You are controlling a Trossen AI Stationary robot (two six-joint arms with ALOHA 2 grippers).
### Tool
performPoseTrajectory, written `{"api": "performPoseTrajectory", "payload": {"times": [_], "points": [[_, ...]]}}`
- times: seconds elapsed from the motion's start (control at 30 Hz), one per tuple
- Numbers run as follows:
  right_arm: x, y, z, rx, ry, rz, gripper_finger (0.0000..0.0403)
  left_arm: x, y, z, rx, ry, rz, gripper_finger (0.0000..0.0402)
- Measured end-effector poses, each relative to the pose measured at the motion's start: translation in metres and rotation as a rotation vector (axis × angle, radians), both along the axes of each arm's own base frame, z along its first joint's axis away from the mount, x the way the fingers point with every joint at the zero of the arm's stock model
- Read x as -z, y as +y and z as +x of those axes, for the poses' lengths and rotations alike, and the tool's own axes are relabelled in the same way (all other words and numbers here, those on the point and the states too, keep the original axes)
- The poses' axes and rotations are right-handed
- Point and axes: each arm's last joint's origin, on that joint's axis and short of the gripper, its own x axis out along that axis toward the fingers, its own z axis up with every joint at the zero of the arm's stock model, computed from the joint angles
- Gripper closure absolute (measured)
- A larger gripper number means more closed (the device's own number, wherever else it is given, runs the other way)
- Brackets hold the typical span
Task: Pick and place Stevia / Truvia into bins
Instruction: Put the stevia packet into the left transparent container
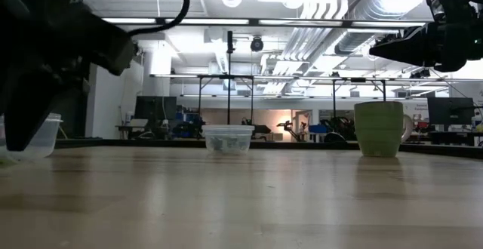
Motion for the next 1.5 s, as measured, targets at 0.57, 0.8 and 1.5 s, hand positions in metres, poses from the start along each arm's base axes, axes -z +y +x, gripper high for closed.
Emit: {"api": "performPoseTrajectory", "payload": {"times": [0.57,0.8,1.5], "points": [[0.0,0.0,0.0,0.001,0.0,0.0,0.0395,0.0106,0.0018,-0.0037,-0.006,-0.009,-0.006,0.0142],[0.0,0.0,0.0,0.001,0.0,0.0,0.0396,0.0108,0.0013,-0.0027,-0.012,-0.02,-0.012,0.0146],[0.0001,0.0,0.0,0.001,0.0,0.0,0.0396,0.0098,-0.0008,0.0024,0.01,-0.08,-0.032,0.0245]]}}
